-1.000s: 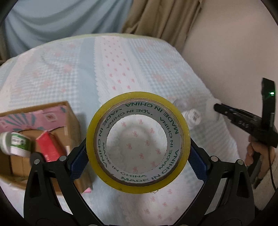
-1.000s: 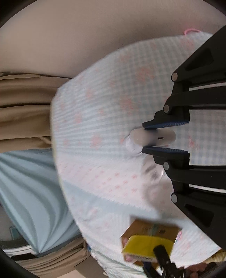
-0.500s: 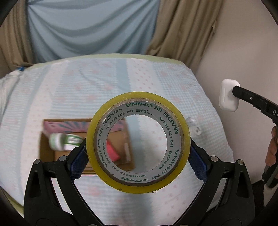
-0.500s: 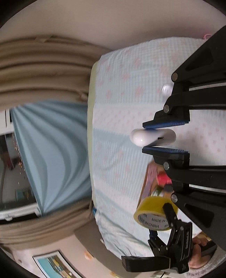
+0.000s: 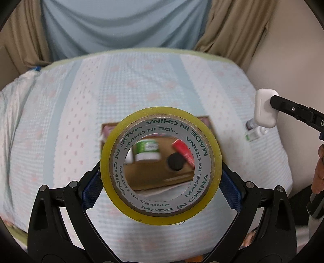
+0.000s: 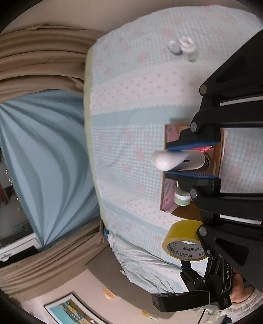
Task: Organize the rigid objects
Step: 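Carry the tape roll over the box with the left tool while the right tool carries the white item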
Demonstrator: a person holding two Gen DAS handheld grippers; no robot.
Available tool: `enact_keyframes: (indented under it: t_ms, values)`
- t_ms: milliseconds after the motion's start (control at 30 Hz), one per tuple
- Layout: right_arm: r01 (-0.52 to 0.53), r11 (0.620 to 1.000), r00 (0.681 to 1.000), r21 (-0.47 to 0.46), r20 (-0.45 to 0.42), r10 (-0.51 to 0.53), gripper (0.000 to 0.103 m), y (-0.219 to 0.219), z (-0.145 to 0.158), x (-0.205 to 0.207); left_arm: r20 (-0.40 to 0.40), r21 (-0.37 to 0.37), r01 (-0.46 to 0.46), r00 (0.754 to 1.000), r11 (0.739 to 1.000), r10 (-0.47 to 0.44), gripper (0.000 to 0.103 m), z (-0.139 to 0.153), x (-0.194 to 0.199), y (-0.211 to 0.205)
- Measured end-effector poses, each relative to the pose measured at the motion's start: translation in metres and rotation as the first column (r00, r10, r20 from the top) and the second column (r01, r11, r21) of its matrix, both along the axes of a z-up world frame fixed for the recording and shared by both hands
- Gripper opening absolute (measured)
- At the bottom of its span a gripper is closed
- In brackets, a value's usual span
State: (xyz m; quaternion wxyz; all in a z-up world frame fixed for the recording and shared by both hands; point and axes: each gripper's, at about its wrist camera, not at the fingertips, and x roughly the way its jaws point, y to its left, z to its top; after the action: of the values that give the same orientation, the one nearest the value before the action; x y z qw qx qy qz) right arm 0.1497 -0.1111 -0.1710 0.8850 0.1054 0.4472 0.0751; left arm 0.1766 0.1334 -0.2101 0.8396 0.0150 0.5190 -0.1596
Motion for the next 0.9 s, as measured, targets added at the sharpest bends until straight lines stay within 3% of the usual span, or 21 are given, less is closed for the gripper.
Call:
enact_keyframes:
  t_ms: [267,600,700,900]
  values:
    - [0.095,0.994,0.99,0.047,-0.113,-0.089,0.019,0.04,-0.065,0.027,-0.102,0.037,0.052,0.994,0.998,-0.048,0.098,-0.078,0.042,0.042]
    - [0.095,0.993,0.973,0.068,-0.216,-0.078,0.019,0.059,-0.144,0.068,-0.195,0.078,0.037,0.981,0.996,-0.022,0.098,-0.154,0.068,0.04]
    - [0.085,0.994,0.968,0.068,-0.241,-0.066,0.019,0.063,-0.167,0.078,-0.151,0.116,0.077,0.987,0.99,-0.059,0.098,-0.159,0.07,0.029]
    - [0.073,0.995,0.96,0.072,-0.277,-0.05,0.019,0.066,-0.191,0.092,-0.164,0.116,0.106,0.983,0.988,-0.086,0.098,-0.167,0.08,0.015]
